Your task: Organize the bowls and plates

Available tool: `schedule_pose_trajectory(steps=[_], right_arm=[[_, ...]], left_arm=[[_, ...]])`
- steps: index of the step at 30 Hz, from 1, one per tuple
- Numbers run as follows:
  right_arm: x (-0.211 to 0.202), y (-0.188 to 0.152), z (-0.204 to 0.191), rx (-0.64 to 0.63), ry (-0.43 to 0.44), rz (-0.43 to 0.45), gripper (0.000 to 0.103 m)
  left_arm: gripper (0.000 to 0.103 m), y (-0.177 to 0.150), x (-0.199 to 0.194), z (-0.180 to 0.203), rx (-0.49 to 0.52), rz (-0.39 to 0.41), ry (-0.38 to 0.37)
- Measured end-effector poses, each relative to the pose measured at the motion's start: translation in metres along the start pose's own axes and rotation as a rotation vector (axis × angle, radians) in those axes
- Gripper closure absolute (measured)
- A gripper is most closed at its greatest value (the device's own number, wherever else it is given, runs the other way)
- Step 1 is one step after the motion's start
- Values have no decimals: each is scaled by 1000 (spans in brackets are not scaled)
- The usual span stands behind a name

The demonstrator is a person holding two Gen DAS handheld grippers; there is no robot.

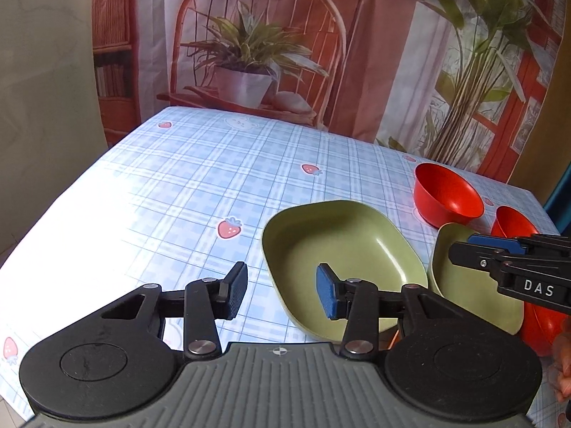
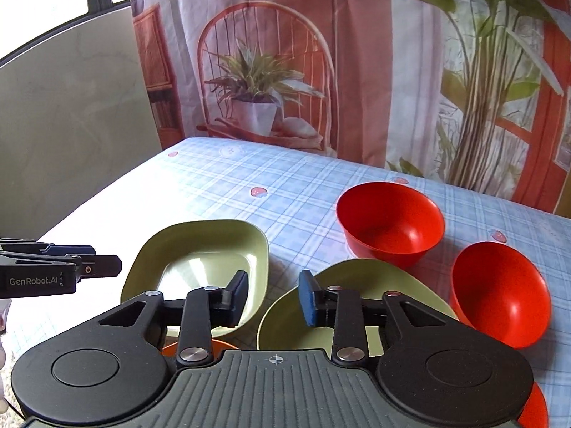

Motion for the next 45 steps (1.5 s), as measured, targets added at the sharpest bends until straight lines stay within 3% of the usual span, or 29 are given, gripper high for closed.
schedule_pose_trajectory(steps=[15,22,29,36,45], right_arm=[[75,0,-5,4,12,-135,79],[81,-3,-5,34,42,-154,80],[59,6,-8,59,63,-91,82],[7,14,-7,81,91,-23,82],[-69,-24,-3,144,94,-37,82]], left_arm=[[58,-15,36,-20,-111,-75,-79],[78,-15,41,-20,-139,-80,-120],[78,-4,24,-19,-126,-31,-112],[75,12,-10,0,-20,26,-132],[73,-3,-34,27,70,2,-219]])
Point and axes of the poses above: each gripper's, at about its wrist camera, not at the fingertips, and x roughly the way its jaws point, z to its right, y to its top, the point moved 1 cm from there along x, roughly the way its jaws point, and after that the axes turned 7 degrees about z, right-handed, at the moved point
